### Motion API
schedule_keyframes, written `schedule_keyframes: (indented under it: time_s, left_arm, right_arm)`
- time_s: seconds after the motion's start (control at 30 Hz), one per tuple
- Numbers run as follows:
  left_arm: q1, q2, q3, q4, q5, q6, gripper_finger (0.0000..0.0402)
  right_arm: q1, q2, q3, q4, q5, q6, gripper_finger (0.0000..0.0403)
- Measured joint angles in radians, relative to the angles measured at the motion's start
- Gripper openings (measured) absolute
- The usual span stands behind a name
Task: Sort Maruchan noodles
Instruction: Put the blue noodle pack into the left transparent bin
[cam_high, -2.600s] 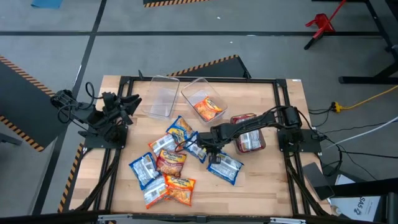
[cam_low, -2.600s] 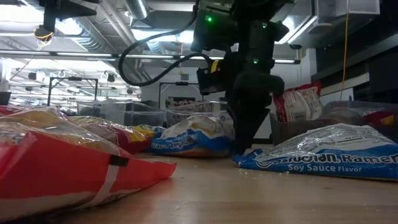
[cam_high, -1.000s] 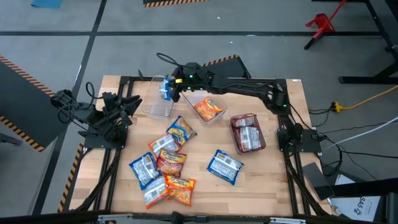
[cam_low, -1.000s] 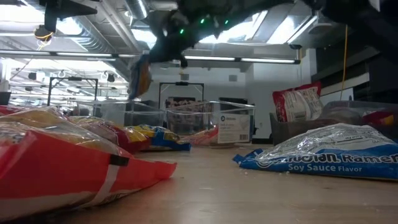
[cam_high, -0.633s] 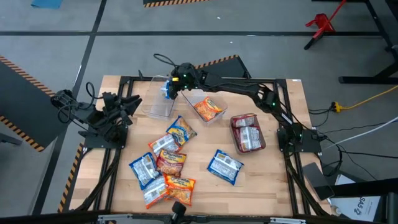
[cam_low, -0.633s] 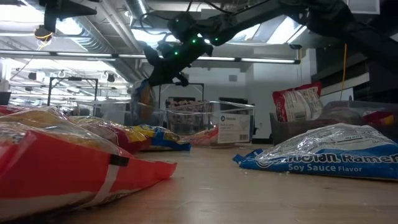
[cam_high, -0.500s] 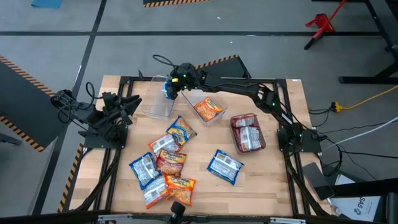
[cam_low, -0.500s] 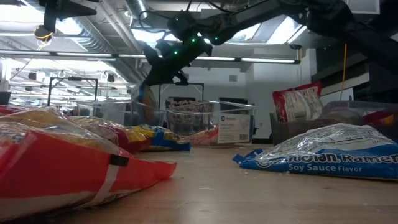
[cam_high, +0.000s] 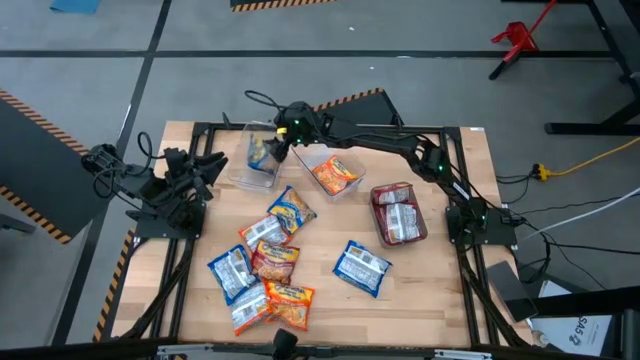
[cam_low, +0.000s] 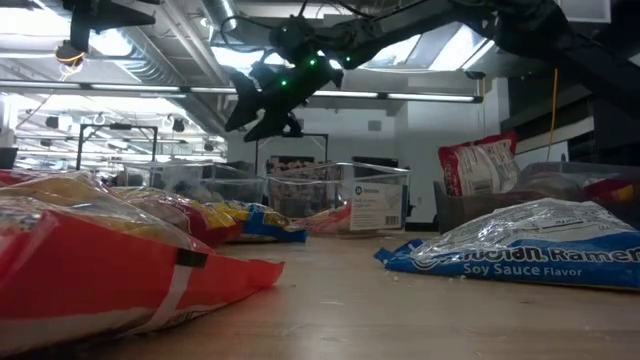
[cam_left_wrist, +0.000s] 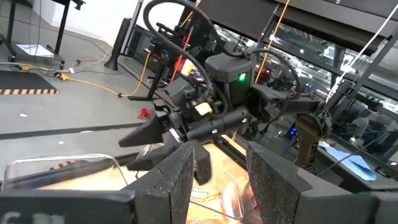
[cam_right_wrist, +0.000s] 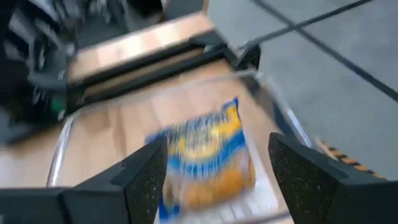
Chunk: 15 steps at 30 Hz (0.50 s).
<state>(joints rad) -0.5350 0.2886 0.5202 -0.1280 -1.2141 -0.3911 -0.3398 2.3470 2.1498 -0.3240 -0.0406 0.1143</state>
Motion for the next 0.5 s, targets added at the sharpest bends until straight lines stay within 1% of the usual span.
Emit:
schedule_keyframes:
  time_s: [0.13,0.23,0.33,0.5]
  left_arm:
    - [0.0,0.0,0.0,0.0,0.001,0.0,0.0141]
    - [0.0,0.0,0.0,0.0,0.015,0.0,0.0141]
    - [0.0,0.0,0.0,-0.009,0.025,0.001,0.0141]
    - [0.0,0.0,0.0,-0.022,0.026,0.001,0.0141]
  right_arm:
    - [0.029,-0.001,0.107,-0.197,-0.02,-0.098,0.0258]
    - [0.071,-0.002,0.209,-0.405,-0.023,-0.176,0.0249]
    - [0.124,-0.066,0.156,-0.503,-0.023,-0.224,0.0244]
    - [0.227,-0.061,0.143,-0.734,-0.005,-0.278,0.0245]
